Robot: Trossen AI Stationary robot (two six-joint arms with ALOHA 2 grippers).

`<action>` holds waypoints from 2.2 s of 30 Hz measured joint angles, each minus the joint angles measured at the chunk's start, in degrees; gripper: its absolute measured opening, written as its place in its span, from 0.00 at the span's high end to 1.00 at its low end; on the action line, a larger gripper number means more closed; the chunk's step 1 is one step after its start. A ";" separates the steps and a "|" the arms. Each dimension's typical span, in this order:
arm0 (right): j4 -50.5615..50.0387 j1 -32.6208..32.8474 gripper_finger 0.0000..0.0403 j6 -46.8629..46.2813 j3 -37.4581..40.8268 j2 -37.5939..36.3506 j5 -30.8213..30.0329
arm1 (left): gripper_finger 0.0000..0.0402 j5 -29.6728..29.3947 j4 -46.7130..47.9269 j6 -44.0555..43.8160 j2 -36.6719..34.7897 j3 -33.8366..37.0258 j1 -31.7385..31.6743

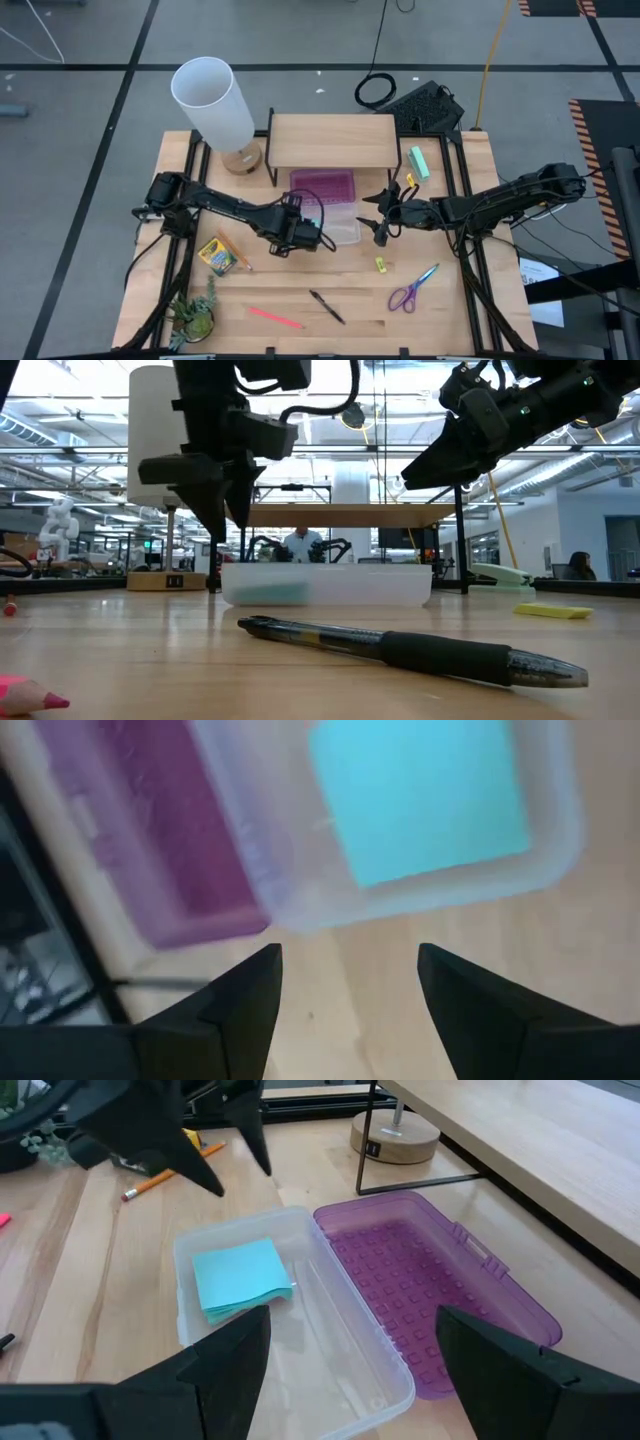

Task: Pack school essentials
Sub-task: Put the orange pencil into the violet supply box

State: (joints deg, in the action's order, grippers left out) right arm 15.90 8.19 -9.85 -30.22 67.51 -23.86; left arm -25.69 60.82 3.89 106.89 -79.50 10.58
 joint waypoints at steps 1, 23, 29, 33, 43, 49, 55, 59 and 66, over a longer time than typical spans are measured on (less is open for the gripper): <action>0.00 0.00 0.31 0.00 0.00 0.00 0.00 | 0.40 -0.09 -0.34 -0.99 0.00 0.00 -0.12; 2.39 0.55 0.31 -1.95 0.00 0.00 -4.50 | 0.40 -6.68 -18.27 -29.47 -35.02 22.44 4.46; 4.98 0.49 0.31 -4.19 0.02 0.02 -1.95 | 0.41 -2.67 -19.71 -52.30 -39.98 35.46 8.33; 13.21 -0.15 0.31 -5.45 -0.02 2.76 1.37 | 0.41 -1.91 -16.78 -59.70 -40.31 37.50 9.32; 24.56 -2.60 0.31 -6.27 0.02 12.88 9.09 | 0.40 8.04 -15.94 -61.10 -40.28 37.75 10.95; 24.60 -2.92 0.31 -7.44 0.02 13.76 10.92 | 0.41 17.48 -16.00 -46.99 -40.04 37.75 15.20; 24.19 -2.75 0.31 -7.41 0.00 13.64 16.89 | 0.41 17.08 -16.25 -35.97 -37.51 39.38 21.40; 23.27 -2.13 0.31 -7.18 0.01 13.64 16.59 | 0.41 17.05 -18.21 -33.79 -33.44 41.18 22.72; 23.58 -1.75 0.31 -5.97 0.02 13.64 16.51 | 0.41 16.97 -19.93 -31.34 -26.66 42.18 22.30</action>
State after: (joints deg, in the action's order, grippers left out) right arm 39.48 6.44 -15.81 -30.20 81.14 -7.34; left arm -8.73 40.89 -27.46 80.23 -37.32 32.88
